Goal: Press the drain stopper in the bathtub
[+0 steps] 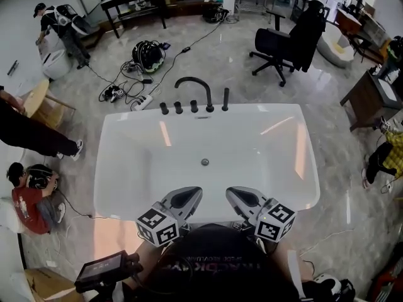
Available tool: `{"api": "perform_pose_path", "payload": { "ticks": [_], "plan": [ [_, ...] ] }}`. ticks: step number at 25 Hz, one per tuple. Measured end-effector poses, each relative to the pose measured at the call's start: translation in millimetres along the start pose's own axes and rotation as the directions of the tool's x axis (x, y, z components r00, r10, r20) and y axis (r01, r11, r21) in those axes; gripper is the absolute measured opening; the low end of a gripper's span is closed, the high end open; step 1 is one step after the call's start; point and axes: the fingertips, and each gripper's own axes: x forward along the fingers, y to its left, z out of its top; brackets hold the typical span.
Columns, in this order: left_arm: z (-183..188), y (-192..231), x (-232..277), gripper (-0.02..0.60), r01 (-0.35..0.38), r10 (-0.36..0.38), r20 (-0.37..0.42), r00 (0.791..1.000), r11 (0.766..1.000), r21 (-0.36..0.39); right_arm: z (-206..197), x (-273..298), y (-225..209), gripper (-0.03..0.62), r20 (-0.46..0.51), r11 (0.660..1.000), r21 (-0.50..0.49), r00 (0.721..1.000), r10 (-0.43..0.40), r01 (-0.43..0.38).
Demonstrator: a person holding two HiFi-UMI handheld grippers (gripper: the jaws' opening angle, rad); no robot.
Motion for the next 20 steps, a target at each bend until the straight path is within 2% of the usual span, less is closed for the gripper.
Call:
{"api": "perform_pose_path", "payload": {
  "ticks": [11, 20],
  "plan": [
    [-11.0, -6.2, -3.2, 0.008, 0.000, 0.000, -0.008, 1.000, 1.000, 0.013, -16.6, 3.6, 12.3, 0.015, -0.053, 0.999, -0.027, 0.998, 0.022, -0.024],
    [-15.8, -5.2, -6.3, 0.008, -0.011, 0.011, -0.004, 1.000, 1.000, -0.002, -26.6, 5.4, 13.2, 0.015, -0.076, 0.999, 0.011, 0.996, 0.043, -0.042]
  ]
}}
